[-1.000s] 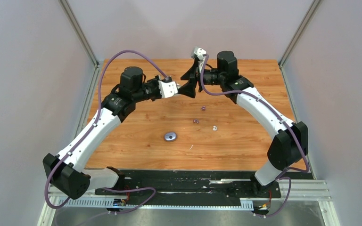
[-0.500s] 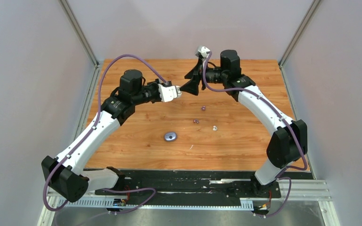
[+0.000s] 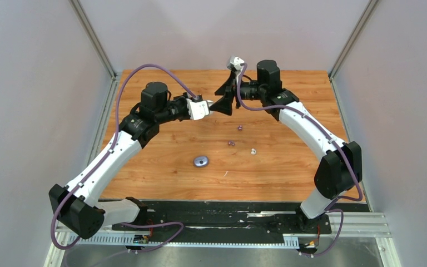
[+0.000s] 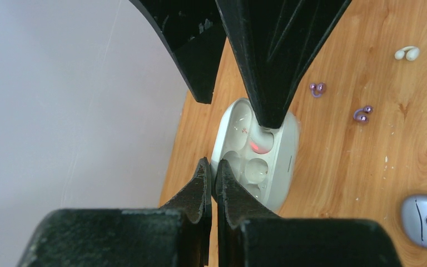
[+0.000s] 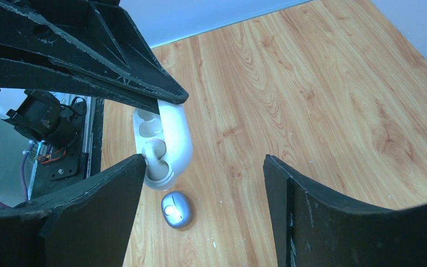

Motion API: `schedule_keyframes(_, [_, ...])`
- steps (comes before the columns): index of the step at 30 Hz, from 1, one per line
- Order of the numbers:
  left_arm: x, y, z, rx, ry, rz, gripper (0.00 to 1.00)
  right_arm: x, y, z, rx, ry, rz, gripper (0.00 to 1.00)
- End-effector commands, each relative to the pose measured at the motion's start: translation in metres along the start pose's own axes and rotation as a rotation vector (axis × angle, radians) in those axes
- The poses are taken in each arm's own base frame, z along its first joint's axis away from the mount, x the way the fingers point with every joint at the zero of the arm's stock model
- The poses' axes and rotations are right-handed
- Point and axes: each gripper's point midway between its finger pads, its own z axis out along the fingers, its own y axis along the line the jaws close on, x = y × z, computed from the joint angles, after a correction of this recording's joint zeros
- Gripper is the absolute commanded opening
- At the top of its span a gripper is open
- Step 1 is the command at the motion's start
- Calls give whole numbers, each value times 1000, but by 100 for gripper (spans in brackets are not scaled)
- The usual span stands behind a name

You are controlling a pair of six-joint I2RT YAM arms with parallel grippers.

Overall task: Insert the wireless bluetooth earbuds into the charging case
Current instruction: Place the earbud in the charging case.

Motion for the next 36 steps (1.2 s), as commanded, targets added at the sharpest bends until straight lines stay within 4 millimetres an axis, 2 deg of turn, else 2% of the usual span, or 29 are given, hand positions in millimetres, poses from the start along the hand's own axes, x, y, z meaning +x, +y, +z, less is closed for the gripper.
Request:
schedule_keyframes(1, [-15,11,-3,-35,-42,22,0,-17,12,0,-12,-19,-44,78])
schedule_keyframes(8, [-16,9,-1,-29,-46,26,0,-15,2,4,40,-15,-4,79])
schedule_keyframes(10, [-15,9,-2,-31,-41,28,0,-18,4,4,28,-18,-7,79])
schedule_keyframes(15, [-8,9,-1,-39,-10,33,0,-57,29,-21,-76,-86,-37,82])
schedule_keyframes(18, [-6,11,0,-52,-6,24,0,-68,30,-36,-104,-99,57,82])
schedule_keyframes(20, [-6,10,1,-52,-9,19,0,-63,26,-43,-115,-94,99,80])
schedule_keyframes(23, [-3,9,3,-47,-5,14,0,-43,14,-55,-74,-80,117,76])
schedule_keyframes(27, [-2,8,3,-52,-4,8,0,8,-9,-69,70,4,143,66])
schedule_keyframes(29, [-4,8,2,-52,-10,-9,0,19,-13,-73,117,18,135,63])
schedule_keyframes(31, [-8,4,1,-35,-29,-24,0,9,-10,-71,92,-5,125,56])
schedule_keyframes(33, [-12,-3,1,-5,-51,-35,0,-10,-5,-65,41,-40,95,49])
schedule_keyframes(36, [-14,-10,3,28,-69,-57,0,-28,3,-54,-38,-63,70,50])
